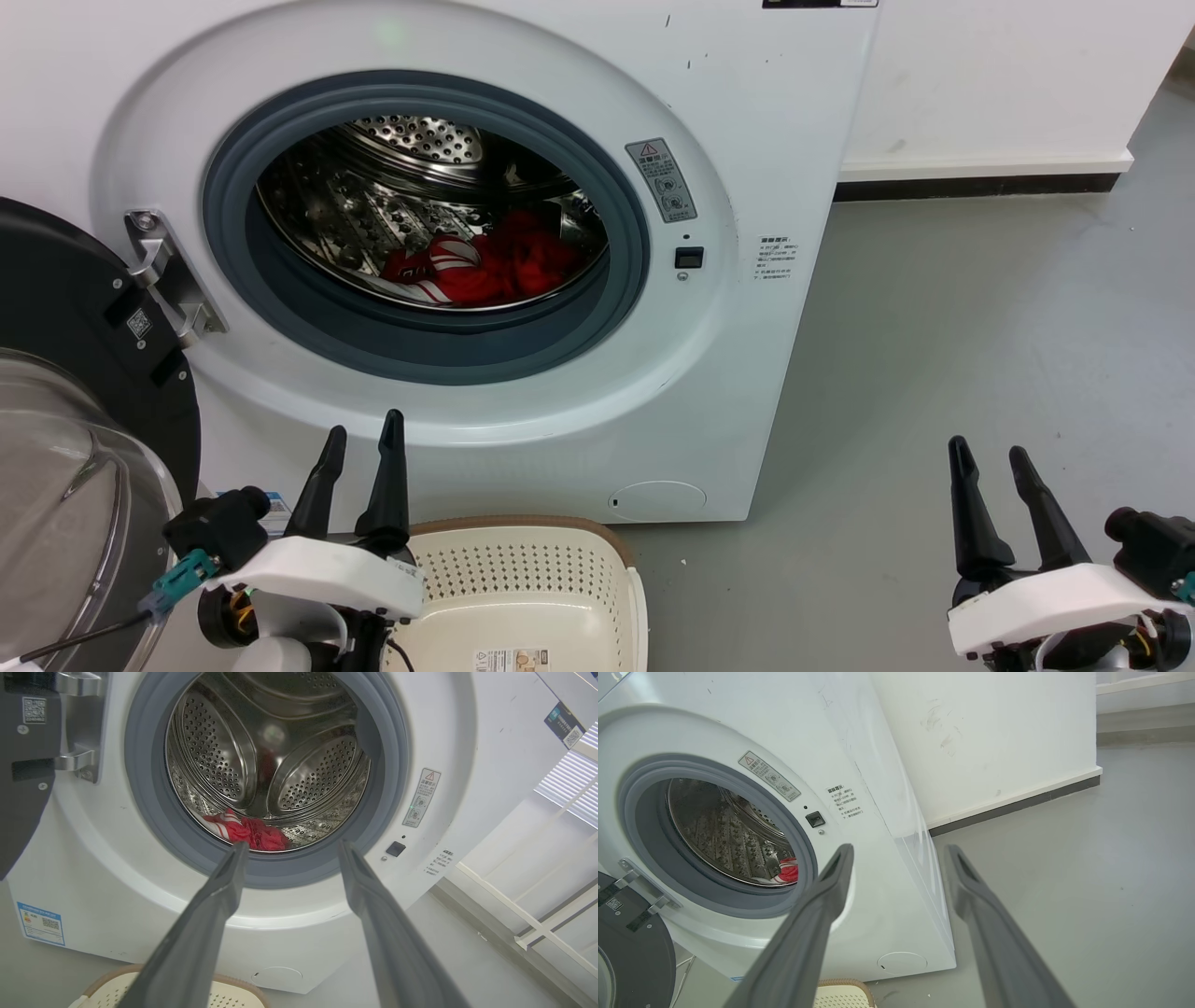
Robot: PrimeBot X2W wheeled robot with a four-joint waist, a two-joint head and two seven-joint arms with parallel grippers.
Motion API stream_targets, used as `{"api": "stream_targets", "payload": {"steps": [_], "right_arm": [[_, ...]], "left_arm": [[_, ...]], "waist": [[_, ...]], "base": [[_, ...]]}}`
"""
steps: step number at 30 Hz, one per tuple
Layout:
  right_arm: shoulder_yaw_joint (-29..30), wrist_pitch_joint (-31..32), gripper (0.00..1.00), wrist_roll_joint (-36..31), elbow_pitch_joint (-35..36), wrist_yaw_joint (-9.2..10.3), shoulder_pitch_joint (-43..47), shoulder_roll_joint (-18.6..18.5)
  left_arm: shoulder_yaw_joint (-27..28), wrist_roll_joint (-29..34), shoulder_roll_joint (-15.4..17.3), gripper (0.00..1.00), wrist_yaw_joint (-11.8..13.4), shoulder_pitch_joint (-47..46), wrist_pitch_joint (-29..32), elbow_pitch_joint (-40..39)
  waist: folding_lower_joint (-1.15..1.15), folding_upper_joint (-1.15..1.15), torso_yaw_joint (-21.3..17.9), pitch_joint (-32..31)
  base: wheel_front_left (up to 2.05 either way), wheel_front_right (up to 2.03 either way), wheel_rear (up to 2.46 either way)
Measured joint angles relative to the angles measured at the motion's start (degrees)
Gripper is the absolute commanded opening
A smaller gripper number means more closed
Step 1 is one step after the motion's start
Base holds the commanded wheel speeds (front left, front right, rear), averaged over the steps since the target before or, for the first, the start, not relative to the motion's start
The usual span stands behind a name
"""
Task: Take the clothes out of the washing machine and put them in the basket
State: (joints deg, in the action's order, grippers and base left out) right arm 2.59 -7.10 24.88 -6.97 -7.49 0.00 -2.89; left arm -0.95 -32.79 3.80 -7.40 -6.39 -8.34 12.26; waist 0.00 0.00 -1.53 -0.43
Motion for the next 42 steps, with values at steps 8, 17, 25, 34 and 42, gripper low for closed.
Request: {"api": "stream_targets", "payload": {"steps": [8, 17, 25, 34, 42], "right_arm": [[-0.04, -0.44, 1.00, -5.65, 0.55, -0.01, 0.19, 0.00], [-0.12, -0.71, 1.00, -11.03, 1.21, -0.01, 0.70, 0.00], [-0.19, -0.92, 1.00, -15.78, 1.67, -0.01, 1.27, 0.00], [-0.49, -1.44, 1.00, -20.09, 1.96, -0.01, 1.66, 0.00], [-0.44, -1.97, 1.00, -24.59, 2.35, -0.02, 2.14, 0.00]], "left_arm": [[0.27, 4.98, -0.27, 1.00, 0.00, -0.02, -1.21, 0.60], [0.30, 10.16, -0.37, 1.00, 0.00, -0.07, -2.44, 0.97], [0.55, 14.67, -0.51, 1.00, 0.00, -0.53, -3.44, 1.45], [0.63, 18.92, -0.62, 1.00, 0.00, -0.61, -4.47, 2.04], [0.99, 23.42, -0.73, 1.00, 0.00, -0.63, -5.49, 3.09]], "waist": [[0.00, 0.00, 0.01, -0.09], [0.00, 0.00, 0.06, -0.23], [0.00, 0.00, 0.01, -0.27], [0.00, 0.00, 0.12, -0.55], [0.00, 0.00, 0.18, -0.76]], "base": [[0.00, 0.00, 0.00], [0.00, 0.00, 0.00], [0.00, 0.00, 0.00], [0.00, 0.00, 0.00], [0.00, 0.00, 0.00]]}}
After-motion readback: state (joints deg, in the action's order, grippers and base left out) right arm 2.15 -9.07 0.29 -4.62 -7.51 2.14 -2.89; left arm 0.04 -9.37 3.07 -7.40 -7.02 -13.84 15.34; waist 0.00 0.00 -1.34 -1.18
